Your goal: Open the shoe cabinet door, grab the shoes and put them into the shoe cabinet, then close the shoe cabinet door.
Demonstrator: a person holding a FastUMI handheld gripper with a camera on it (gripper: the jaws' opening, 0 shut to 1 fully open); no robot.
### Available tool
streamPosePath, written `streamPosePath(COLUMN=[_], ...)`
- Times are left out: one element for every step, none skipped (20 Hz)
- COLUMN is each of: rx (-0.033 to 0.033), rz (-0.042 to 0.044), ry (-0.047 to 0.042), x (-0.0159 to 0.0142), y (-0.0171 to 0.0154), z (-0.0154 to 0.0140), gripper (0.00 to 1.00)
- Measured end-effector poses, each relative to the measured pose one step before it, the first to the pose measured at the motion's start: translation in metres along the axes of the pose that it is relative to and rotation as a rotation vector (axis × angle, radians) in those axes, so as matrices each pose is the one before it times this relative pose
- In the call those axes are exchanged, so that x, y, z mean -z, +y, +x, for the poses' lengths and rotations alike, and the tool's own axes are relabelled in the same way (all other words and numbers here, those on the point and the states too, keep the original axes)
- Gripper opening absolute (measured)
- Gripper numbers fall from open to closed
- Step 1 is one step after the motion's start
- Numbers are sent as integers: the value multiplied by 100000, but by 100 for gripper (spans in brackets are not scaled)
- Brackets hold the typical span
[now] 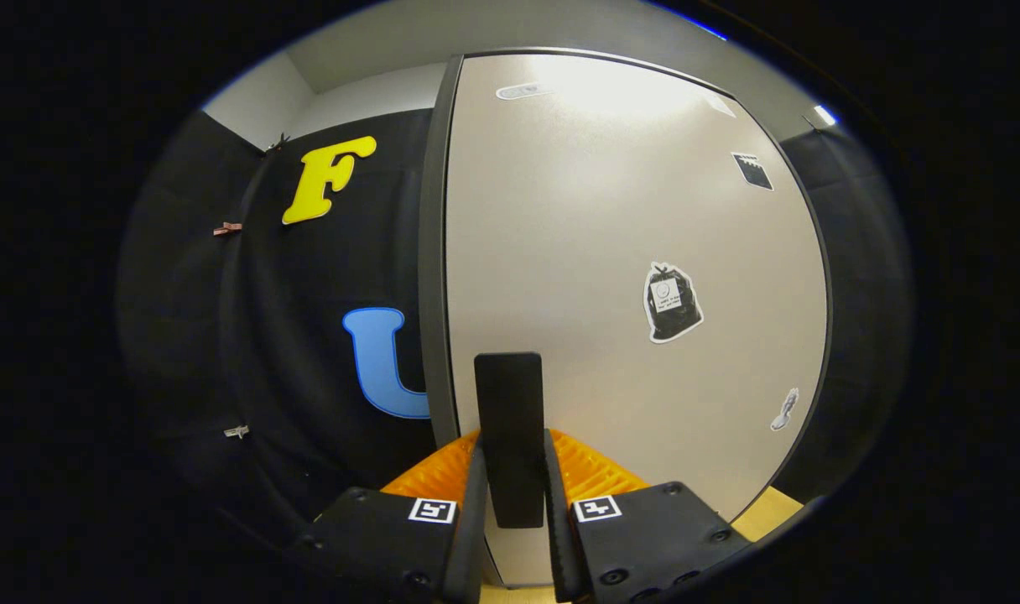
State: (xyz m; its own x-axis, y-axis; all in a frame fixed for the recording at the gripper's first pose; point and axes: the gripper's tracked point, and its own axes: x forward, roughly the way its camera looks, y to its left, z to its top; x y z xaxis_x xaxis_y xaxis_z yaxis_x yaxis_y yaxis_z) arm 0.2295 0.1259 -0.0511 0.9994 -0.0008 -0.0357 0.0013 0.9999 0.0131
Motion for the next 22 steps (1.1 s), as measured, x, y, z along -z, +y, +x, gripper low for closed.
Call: streamPosePath(rx=[42,235,94,-64,-250,-298,-403,-723,-885,-740,-740,-768,-1128,-1458,-1590,-1508,-1437,-1373,-1394,-1207,-1102,-1121], rz=[-94,-100,-212,45,554,-47,91,249,421,258,-367,-307,306,632,706,212,-245,-116,167,233,101,291], ry=[131,363,-14,433,-80,518,-233,336,225,-19,189,95,153,625,511,469,376,404,530,339,338,147], x=[12,-41,21,49,-2,48,-93,-28,-29,-50,72,-5,-99,-78,-91,-89,-52,-130,-185,-137,27,16], y=[48,-33,-19,20,-37,17,-30,-24,127,4,-102,-77,-44,21,17,28,-32,-43,-19,-104,-260,-347], z=[55,-224,28,-82,-102,-229,-229,-410,-487,-594,-800,-766,-488,-421,-665,-693,-682,-706,-786,-637,-699,-803], gripper=[36,29,29,29,29,29,29,29,29,29,29,29,29,29,29,29,29,29,29,29,29,29])
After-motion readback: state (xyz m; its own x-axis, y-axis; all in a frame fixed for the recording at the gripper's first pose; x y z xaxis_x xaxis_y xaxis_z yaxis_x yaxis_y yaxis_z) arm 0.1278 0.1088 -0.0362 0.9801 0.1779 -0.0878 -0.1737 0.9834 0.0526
